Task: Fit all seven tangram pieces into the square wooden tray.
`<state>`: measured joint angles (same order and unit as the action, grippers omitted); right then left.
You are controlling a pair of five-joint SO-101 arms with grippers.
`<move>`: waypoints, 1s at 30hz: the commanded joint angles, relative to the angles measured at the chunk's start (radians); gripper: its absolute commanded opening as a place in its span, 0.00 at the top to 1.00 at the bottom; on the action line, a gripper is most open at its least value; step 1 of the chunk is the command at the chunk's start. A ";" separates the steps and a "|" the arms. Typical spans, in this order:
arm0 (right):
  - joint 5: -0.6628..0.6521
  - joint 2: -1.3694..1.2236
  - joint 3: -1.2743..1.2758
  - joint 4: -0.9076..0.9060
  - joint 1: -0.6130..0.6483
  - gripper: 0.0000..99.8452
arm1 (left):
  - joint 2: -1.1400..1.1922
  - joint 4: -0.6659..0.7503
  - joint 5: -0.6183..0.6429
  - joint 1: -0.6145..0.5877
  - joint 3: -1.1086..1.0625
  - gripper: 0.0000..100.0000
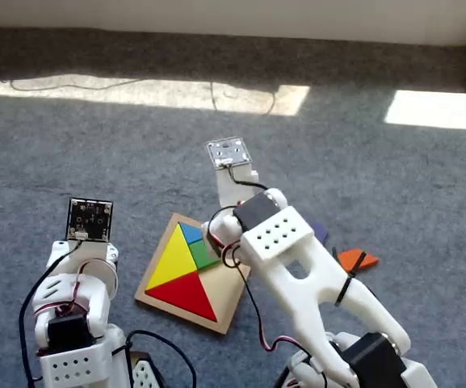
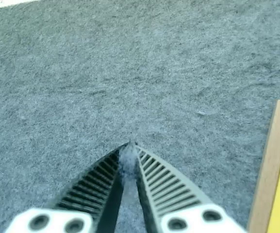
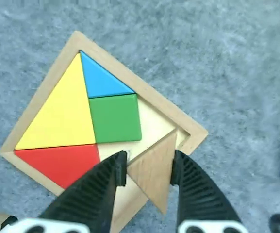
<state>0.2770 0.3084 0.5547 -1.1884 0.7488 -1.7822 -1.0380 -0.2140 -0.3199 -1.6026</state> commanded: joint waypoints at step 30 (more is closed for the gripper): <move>0.600 -0.213 0.019 0.104 0.209 0.73 | -0.041 0.002 -0.003 -0.012 0.047 0.99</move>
<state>0.8723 0.0752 0.5854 -1.0978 0.9329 -1.7822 -1.0380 -0.2140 -0.3199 -1.6026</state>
